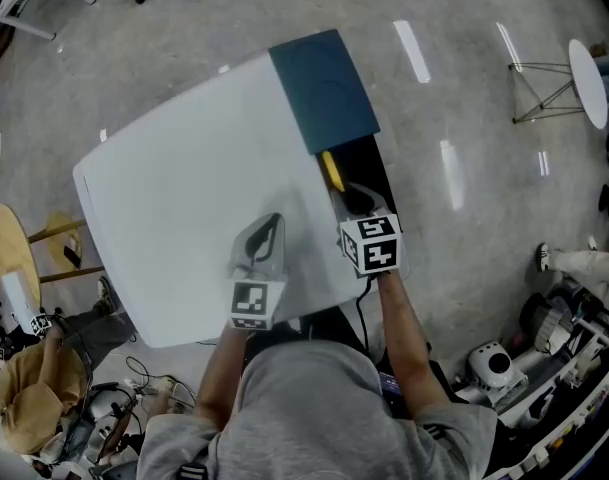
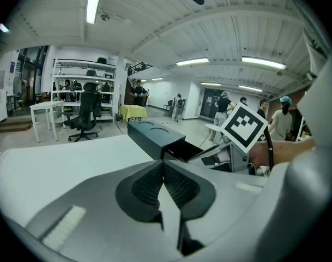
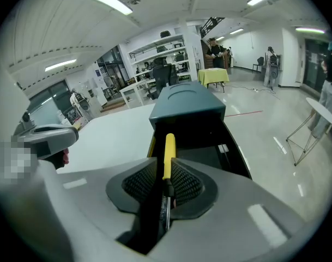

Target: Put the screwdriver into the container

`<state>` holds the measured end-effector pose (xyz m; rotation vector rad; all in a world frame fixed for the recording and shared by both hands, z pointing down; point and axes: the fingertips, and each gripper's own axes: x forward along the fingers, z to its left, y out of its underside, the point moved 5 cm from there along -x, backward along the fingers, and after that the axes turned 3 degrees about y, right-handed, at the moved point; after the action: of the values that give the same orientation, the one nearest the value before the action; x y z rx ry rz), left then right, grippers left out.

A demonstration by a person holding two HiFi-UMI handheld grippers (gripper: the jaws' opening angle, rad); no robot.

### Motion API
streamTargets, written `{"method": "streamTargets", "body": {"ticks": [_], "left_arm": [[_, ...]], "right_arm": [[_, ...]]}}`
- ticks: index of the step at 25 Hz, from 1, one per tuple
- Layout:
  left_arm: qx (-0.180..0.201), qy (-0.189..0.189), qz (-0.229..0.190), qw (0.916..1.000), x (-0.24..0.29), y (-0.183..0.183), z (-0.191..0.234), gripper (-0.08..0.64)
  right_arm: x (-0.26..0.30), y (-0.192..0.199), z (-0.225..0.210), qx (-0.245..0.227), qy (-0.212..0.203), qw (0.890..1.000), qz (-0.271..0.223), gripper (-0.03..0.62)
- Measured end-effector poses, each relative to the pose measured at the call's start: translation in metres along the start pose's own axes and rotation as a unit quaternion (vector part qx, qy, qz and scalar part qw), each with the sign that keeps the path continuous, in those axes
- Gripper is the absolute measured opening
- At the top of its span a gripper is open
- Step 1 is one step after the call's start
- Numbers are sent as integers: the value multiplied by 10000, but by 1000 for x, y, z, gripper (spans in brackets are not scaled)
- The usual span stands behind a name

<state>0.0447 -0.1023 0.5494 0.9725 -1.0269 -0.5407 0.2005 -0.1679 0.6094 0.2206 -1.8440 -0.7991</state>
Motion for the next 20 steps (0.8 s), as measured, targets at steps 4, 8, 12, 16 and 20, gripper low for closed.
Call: {"method": "streamTargets", "body": {"ticks": [4, 8, 12, 16, 20], "left_arm": [[113, 1, -213, 9997, -12, -15, -4, 11], [261, 13, -386, 9989, -23, -29, -10, 11], [413, 21, -601, 9973, -39, -46, -15, 12], [613, -9, -734, 9954, -60, -57, -24, 11], [703, -67, -944, 9930, -78, -69, -26, 12]], "right_arm": [[-21, -10, 10, -38, -24, 9995, -311, 84], [-47, -21, 22, -124, 0, 9976, -683, 84], [-79, -35, 37, -249, 7, 9932, -1141, 84], [-112, -40, 51, -383, 31, 9871, -1554, 83], [-135, -46, 65, -461, 31, 9807, -1901, 80]]}}
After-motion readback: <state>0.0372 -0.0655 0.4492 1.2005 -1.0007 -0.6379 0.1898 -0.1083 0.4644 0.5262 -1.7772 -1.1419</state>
